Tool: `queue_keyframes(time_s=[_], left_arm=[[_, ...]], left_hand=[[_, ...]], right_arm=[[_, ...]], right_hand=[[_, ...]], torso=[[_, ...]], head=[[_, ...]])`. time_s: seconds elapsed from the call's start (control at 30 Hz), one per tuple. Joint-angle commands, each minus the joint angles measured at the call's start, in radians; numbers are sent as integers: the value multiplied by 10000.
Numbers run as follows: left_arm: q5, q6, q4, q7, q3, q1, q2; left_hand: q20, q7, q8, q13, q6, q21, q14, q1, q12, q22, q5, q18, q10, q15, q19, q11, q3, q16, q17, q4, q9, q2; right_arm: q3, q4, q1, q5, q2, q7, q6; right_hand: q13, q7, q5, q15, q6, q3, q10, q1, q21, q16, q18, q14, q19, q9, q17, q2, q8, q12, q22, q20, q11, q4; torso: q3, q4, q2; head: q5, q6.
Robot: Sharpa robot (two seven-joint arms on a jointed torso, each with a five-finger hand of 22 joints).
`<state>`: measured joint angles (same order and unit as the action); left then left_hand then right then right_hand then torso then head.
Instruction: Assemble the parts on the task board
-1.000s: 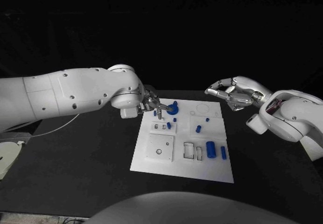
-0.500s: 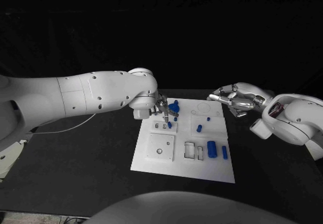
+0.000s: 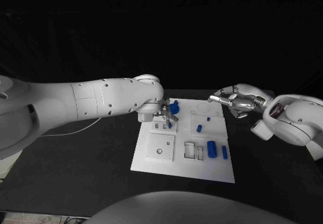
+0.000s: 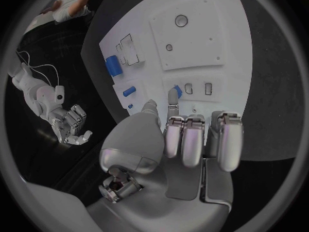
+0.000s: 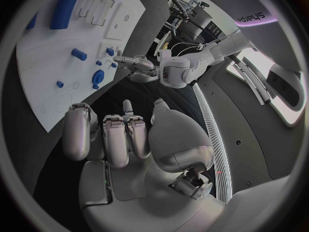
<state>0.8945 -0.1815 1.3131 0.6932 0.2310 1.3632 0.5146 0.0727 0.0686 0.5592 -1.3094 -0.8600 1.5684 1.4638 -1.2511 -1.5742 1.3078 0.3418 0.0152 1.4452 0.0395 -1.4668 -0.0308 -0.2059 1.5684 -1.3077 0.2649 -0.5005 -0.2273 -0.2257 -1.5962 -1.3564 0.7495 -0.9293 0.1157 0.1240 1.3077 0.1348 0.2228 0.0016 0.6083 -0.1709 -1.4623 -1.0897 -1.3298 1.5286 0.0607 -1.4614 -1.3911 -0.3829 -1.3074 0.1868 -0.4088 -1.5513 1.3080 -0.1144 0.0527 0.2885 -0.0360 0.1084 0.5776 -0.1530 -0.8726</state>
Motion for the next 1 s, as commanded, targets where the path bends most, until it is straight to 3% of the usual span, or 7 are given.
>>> queue_keyframes(time_s=[0.03,0.1,0.37,0.77,1.0], left_arm=[[467,-98,-35,941,-8,-26,-36],[486,-72,-34,935,-8,-44,-25],[511,27,0,912,-15,-88,58],[457,-123,-101,920,-15,-133,137],[346,-80,-190,912,-14,-203,117]], left_hand=[[-71,12,79,-2614,100,3,1070,53,34,2570,-54,-136,1256,85,-988,304,107,24,-2631,41,-231,172],[-78,3,135,-2614,105,3,1070,95,34,2572,-72,-136,1256,88,-990,314,147,24,-2631,95,-400,200],[-184,-159,928,-2614,220,4,1070,484,34,2579,-533,-138,1256,208,-995,446,316,24,-2631,215,-2050,414],[-207,-177,943,-2614,213,-44,1070,682,34,2461,-610,-105,1256,222,-892,462,327,24,-2631,243,-2371,435],[-204,-149,706,-2614,278,-102,1070,777,34,2327,-624,-67,1256,212,-772,444,354,24,-2631,236,-2439,442]], right_arm=[[-1,18,9,-4,4,-61,-213],[-1,33,11,-3,7,-68,-216],[-1,142,34,-3,25,-138,-283],[-2,258,44,-3,38,-231,-368],[-2,287,45,-2,69,-281,-447]], right_hand=[[2299,34,19,2,3,-58,-651,-67,60,-33,-2,-538,53,8,-1950,-3,68,63,1836,17,10,21],[2293,36,33,3,3,-65,-643,-67,79,-38,3,-531,69,12,-1942,-1,72,67,1830,16,12,22],[2262,44,62,8,-2,-90,-601,-55,137,-60,18,-502,120,23,-1908,6,85,92,1810,12,19,31],[2224,50,85,15,-10,-113,-549,-47,198,-84,33,-471,173,36,-1873,9,101,122,1789,7,26,30],[2182,55,102,20,-15,-130,-493,-43,245,-107,45,-441,215,46,-1838,17,113,155,1772,3,31,28]], torso=[[-8,21,-23],[-14,22,-32],[-22,24,-51],[-49,-5,-65],[-39,19,-78]], head=[[8,0],[26,0],[127,0],[66,0],[-108,0]])
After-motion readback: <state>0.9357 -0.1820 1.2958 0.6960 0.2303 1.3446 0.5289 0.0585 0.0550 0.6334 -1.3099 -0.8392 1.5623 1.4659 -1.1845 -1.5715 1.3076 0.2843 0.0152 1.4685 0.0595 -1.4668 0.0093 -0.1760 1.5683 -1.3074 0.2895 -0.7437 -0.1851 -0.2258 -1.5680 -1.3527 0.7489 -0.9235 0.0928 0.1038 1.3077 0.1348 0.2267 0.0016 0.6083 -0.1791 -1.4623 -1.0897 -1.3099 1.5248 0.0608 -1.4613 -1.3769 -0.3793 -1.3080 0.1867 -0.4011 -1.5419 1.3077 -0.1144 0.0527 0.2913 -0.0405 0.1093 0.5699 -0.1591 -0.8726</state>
